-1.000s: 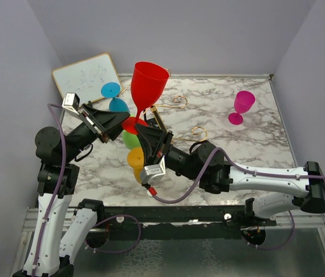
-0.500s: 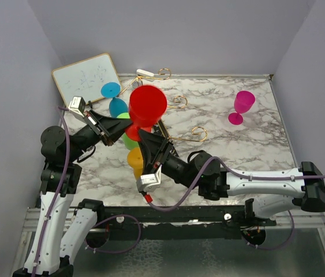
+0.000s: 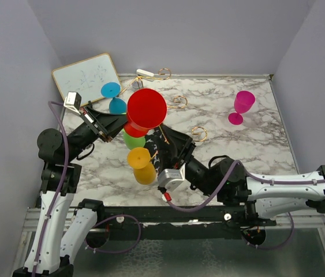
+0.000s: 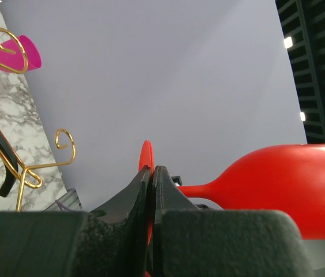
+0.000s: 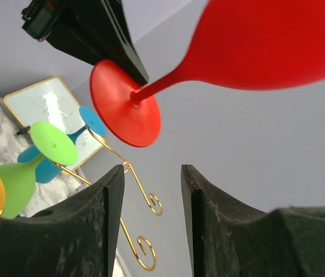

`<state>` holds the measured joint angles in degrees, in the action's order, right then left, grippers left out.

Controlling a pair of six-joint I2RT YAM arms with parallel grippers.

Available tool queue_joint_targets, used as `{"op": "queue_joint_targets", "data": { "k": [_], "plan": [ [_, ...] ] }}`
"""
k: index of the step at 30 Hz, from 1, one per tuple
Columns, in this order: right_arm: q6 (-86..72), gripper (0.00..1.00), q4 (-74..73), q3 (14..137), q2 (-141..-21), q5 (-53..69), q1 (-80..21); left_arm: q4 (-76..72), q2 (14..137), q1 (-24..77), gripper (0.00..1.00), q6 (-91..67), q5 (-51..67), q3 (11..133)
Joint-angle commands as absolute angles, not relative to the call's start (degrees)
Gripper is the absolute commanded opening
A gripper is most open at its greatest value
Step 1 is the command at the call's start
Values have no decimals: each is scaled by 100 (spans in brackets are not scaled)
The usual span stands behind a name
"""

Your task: Take the wine glass off the wine glass rack

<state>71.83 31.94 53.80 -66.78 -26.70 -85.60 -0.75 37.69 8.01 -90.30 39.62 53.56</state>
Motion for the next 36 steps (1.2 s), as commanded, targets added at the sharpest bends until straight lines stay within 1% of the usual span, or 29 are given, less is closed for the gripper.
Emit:
{"op": "queue_joint_targets", "data": {
  "k": [1, 10, 16, 18, 19, 22, 23, 25, 26, 27, 28, 29, 30, 31, 33, 36],
  "plan": [
    [6707, 45, 2923, 5283, -6367, -3153, -8618, -477, 3819, 824, 0, -9071, 3876, 5325],
    [5540, 45, 1758, 5607, -5927, -3806, -8636, -464, 4002, 822, 0, -8614, 3858, 5478],
    [4578, 46, 751, 5961, -5377, -4172, -8632, -273, 4133, 824, 0, -8014, 3858, 5726],
    [4307, 44, 480, 6139, -5206, -4193, -8633, -260, 4133, 825, 0, -7917, 3858, 5741],
    [4247, 41, 430, 6156, -5108, -4169, -8636, -263, 4132, 826, 0, -7895, 3861, 5733],
    [4348, 23, 428, 6107, -4902, -4008, -8632, -273, 4098, 826, 0, -7921, 3896, 5705],
    [4410, 19, 436, 6101, -4899, -3989, -8634, -280, 4096, 822, 0, -7925, 3907, 5706],
    [4444, 14, 406, 6173, -4961, -4071, -8636, -253, 4087, 822, 0, -7896, 3927, 5742],
    [4369, 14, 369, 6248, -5010, -4132, -8631, -228, 4087, 822, 0, -7848, 3929, 5773],
    [4201, 14, 329, 6365, -5063, -4212, -8631, -149, 4087, 826, 0, -7775, 3924, 5815],
    [3923, 16, 240, 6560, -5126, -4326, -8636, -27, 4087, 825, 0, -7660, 3924, 5879],
    [3544, 22, 61, 6836, -5201, -4434, -8636, 124, 4094, 826, 0, -7490, 3902, 5957],
    [3007, 30, -311, 7219, -5294, -4525, -8634, 328, 4087, 826, 0, -7287, 3857, 6045],
    [2342, 35, -829, 7771, -5438, -4585, -8631, 511, 4087, 826, 0, -7084, 3806, 6126],
    [981, 38, -2286, 9032, -5828, -4443, -8631, 785, 4049, 827, 0, -6748, 3711, 6221],
    [-84, 39, -3837, 10782, -6468, -3775, -8638, 886, 3972, 826, 0, -6516, 3640, 6199]
  ]
}}
